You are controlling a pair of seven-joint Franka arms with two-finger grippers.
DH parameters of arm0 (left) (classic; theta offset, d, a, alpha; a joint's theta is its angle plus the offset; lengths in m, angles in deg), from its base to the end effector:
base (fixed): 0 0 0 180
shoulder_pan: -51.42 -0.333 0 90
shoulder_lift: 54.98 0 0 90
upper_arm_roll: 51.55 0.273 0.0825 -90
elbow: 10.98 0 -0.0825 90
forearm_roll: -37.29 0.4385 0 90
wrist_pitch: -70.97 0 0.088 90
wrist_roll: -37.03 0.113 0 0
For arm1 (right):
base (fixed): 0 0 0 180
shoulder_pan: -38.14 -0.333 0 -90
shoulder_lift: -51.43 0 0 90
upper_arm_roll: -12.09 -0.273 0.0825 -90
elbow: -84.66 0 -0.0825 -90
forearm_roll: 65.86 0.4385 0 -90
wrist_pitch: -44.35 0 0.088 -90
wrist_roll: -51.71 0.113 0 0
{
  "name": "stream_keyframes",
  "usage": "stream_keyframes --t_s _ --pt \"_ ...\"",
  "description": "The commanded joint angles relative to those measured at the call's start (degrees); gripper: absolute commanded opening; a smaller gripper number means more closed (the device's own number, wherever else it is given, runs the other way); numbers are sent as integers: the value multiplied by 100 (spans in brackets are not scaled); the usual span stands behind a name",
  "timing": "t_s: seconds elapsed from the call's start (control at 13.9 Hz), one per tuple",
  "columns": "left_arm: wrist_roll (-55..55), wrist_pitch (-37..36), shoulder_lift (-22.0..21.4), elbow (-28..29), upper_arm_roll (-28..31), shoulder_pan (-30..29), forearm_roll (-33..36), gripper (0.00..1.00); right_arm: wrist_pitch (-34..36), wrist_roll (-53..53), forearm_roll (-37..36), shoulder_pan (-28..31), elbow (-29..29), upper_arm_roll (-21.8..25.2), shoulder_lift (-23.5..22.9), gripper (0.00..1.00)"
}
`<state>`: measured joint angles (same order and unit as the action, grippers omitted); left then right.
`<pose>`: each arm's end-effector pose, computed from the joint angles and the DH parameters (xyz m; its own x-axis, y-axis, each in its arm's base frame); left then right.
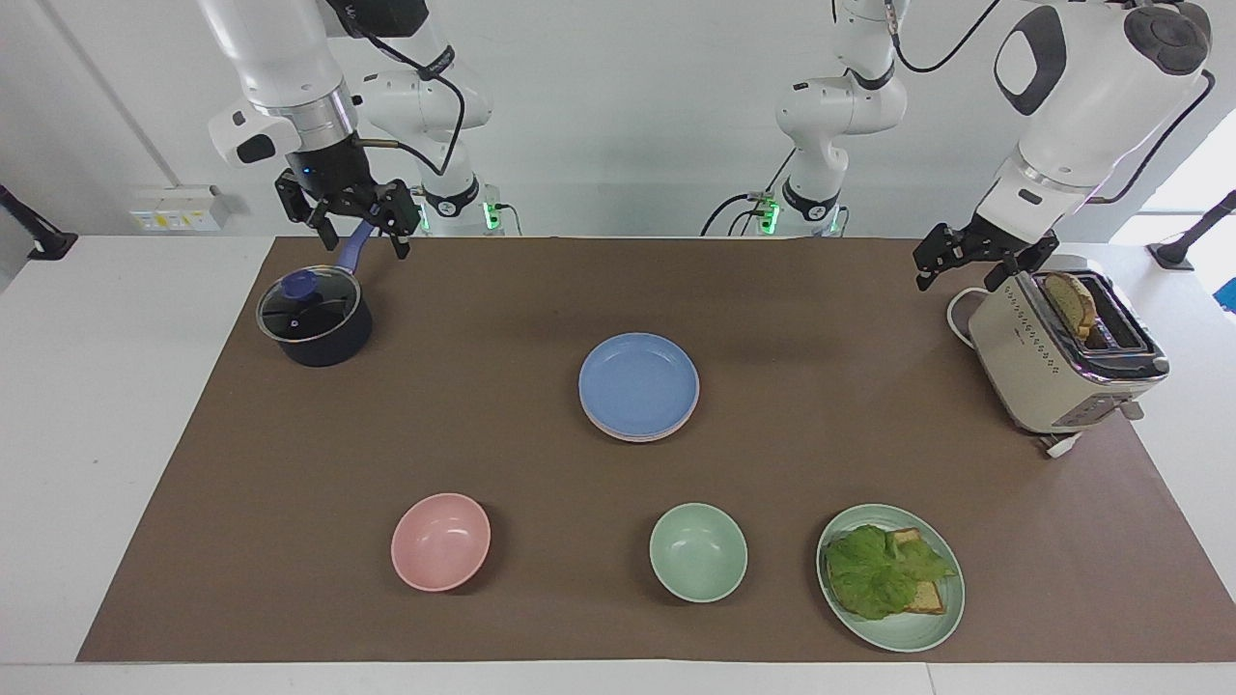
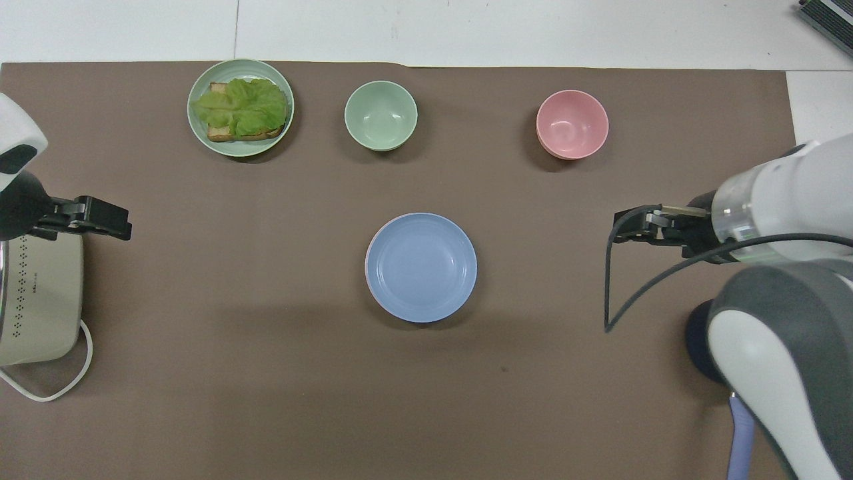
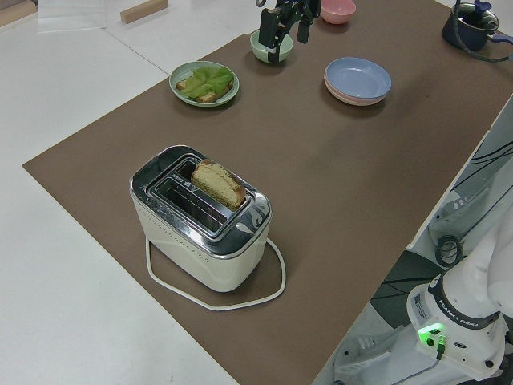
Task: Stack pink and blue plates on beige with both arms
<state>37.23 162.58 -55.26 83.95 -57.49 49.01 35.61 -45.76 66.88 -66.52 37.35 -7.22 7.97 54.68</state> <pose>0.6054 -0.0407 0.5356 0.9965 -0.0641 -0.0530 -0.0627 -0.9976 0.0289 0.5921 0.0505 0.5924 0.9836 -0.1781 0.0289 -0.1784 -0.9839 0.0083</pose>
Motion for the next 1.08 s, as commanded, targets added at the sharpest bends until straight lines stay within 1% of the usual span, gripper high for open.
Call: stream_keyframes --t_s 0.0,0.07,0.5,0.79,1.01 --pt "59 -30 2 -53 -20 -40 36 100 371 -286 -277 113 626 -81 -384 100" --pt "59 -30 2 -53 -20 -40 36 100 406 -331 -259 113 689 -64 -421 100" --pt "59 -30 2 -53 -21 -49 36 100 416 -481 -58 184 646 -2 -395 100" --pt "59 -30 2 -53 -20 -49 36 100 424 -638 39 228 400 -2 -246 100" --pt "59 -30 2 -53 -20 -49 36 100 424 -700 40 236 364 -2 -210 100"
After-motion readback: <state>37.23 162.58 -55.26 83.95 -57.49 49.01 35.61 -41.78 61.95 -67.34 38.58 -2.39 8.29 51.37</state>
